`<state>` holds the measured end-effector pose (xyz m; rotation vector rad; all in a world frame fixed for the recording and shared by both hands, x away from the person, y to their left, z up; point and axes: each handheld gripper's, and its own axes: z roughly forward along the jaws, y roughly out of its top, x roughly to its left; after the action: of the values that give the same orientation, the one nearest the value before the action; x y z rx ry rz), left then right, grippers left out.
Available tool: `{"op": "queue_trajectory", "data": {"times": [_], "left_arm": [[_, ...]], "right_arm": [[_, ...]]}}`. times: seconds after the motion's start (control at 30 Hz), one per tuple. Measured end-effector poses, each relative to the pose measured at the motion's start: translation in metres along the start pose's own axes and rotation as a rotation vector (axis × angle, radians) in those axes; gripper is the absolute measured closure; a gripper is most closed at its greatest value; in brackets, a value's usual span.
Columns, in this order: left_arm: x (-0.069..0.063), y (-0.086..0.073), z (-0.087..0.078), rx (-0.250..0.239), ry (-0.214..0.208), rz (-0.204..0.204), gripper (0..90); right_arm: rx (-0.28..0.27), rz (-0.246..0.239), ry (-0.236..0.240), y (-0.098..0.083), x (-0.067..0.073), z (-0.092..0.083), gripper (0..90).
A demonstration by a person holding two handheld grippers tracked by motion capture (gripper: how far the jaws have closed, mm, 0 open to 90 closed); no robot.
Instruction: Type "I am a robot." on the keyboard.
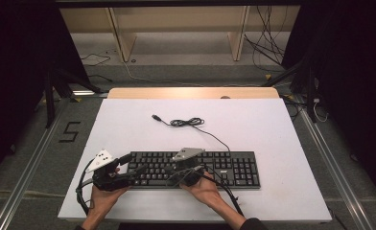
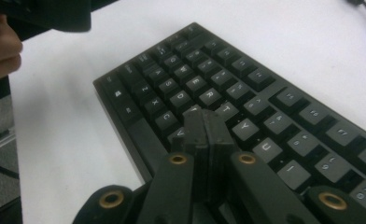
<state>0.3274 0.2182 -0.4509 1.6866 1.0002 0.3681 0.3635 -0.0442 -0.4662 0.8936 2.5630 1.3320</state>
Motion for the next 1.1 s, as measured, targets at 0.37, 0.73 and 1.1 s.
{"op": "queue_trajectory", "data": {"times": [0.37, 0.73, 1.1], "left_arm": [[0.0, 0.0, 0.0, 0.001, 0.002, 0.0, 24.7], [0.0, 0.0, 0.0, 0.003, 0.003, 0.002, 24.6], [0.0, 0.0, 0.0, 0.005, 0.001, 0.003, 24.7]], "right_arm": [[0.055, 0.0, -0.01, -0.002, 0.001, 0.014, 90.0], [0.085, -0.031, -0.033, -0.007, 0.005, 0.021, 90.0], [0.037, 0.006, -0.032, -0.002, -0.001, 0.011, 90.0]]}}
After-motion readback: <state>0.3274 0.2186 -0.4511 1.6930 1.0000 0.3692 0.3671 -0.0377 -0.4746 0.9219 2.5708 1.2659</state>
